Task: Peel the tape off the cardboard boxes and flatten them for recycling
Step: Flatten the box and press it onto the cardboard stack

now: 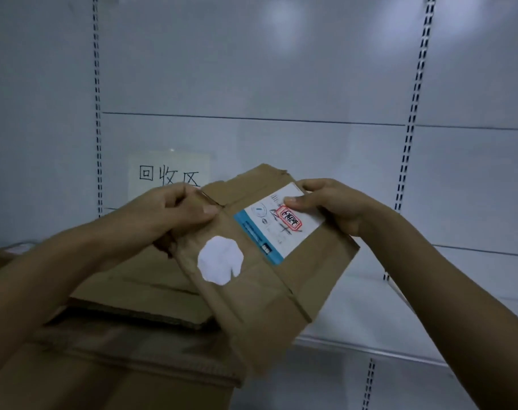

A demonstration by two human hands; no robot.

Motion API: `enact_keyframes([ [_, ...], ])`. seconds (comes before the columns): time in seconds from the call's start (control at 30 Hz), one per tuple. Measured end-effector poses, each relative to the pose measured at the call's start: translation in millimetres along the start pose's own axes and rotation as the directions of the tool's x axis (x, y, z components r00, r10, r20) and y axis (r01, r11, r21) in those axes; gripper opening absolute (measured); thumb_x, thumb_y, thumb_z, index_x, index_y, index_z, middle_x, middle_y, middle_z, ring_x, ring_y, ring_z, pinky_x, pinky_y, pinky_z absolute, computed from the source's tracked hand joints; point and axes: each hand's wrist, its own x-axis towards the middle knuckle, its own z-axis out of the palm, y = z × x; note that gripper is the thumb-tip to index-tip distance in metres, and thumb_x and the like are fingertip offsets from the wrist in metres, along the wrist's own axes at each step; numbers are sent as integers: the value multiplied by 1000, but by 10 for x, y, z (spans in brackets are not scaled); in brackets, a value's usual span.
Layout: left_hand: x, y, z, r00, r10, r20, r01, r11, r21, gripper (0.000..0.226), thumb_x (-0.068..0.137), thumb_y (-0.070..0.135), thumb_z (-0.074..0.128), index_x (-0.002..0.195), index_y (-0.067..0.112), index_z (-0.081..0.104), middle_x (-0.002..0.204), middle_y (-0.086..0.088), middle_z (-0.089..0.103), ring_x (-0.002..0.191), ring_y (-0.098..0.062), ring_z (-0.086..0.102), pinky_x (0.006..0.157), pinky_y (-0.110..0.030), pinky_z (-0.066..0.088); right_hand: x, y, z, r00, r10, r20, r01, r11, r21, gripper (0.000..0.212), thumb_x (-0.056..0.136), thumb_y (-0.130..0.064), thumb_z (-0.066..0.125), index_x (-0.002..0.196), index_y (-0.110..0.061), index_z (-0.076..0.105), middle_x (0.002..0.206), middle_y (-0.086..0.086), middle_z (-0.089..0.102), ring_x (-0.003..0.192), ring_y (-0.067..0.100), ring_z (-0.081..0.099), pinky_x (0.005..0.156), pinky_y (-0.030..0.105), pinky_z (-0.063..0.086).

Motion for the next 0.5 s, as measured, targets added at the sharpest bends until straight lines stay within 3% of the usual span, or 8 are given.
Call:
enact_keyframes([
  [0.1, 218, -127, -252, 950, 137, -279, -71, 969, 235, 44, 71, 36, 80, 104, 17, 59, 97, 1, 68, 88, -21, 65, 69, -29, 52, 298, 2, 124, 998, 42, -52, -38, 997, 70, 20, 85, -15, 69, 105, -11, 66, 95, 11, 74, 79, 22, 73, 60, 31, 58],
  [0.17, 411, -209, -385, 853, 306, -422, -26, 833, 552, 54, 77, 31, 75, 124, 20, 51, 123, 2, 57, 115, -24, 54, 89, -36, 45, 545, 67, 307, 993, 68, -99, -43, 972, 233, 17, 88, -13, 65, 104, -6, 66, 98, 13, 73, 78, 23, 71, 65, 34, 59],
  [0.23, 559, -276, -495, 795, 425, -433, 49, 667, 743, 73, 82, 40, 70, 143, 24, 35, 152, -4, 32, 139, -25, 29, 110, -45, 28, 848, 156, 584, 983, 120, -139, -39, 876, 481, 18, 93, -10, 59, 109, -2, 62, 106, 16, 70, 86, 27, 68, 78, 42, 55],
  [0.3, 703, -378, -544, 816, 458, -353, 59, 541, 839, 67, 87, 46, 59, 145, 24, 33, 157, -5, 23, 143, -25, 23, 115, -45, 21, 1122, 249, 916, 973, 162, -164, -21, 773, 635, 19, 97, -7, 51, 113, -2, 58, 109, 18, 67, 89, 29, 65, 80, 45, 51],
  [0.4, 946, -743, -595, 930, 264, -256, 96, 499, 861, 40, 94, 40, 49, 130, 24, 51, 139, -3, 48, 125, -24, 46, 102, -39, 39, 1406, 534, 1490, 970, 199, -142, -56, 746, 663, 23, 97, -3, 48, 119, 2, 55, 112, 16, 64, 93, 31, 64, 82, 45, 52],
  [0.47, 1026, -1132, -589, 982, -2, -189, 166, 487, 857, 36, 94, 47, 41, 118, 25, 55, 126, -2, 54, 110, -22, 53, 94, -41, 45, 1494, 802, 1813, 960, 227, -164, -117, 858, 499, 30, 96, -9, 53, 125, -1, 53, 121, 13, 60, 106, 30, 61, 92, 40, 50],
  [0.5, 1037, -1387, -554, 981, -125, -146, 187, 454, 871, 42, 94, 52, 36, 121, 26, 53, 131, -3, 51, 112, -22, 51, 97, -43, 43, 1514, 930, 1919, 954, 223, -199, -139, 921, 364, 33, 95, -15, 56, 127, -7, 49, 126, 10, 57, 110, 28, 58, 95, 35, 48],
])
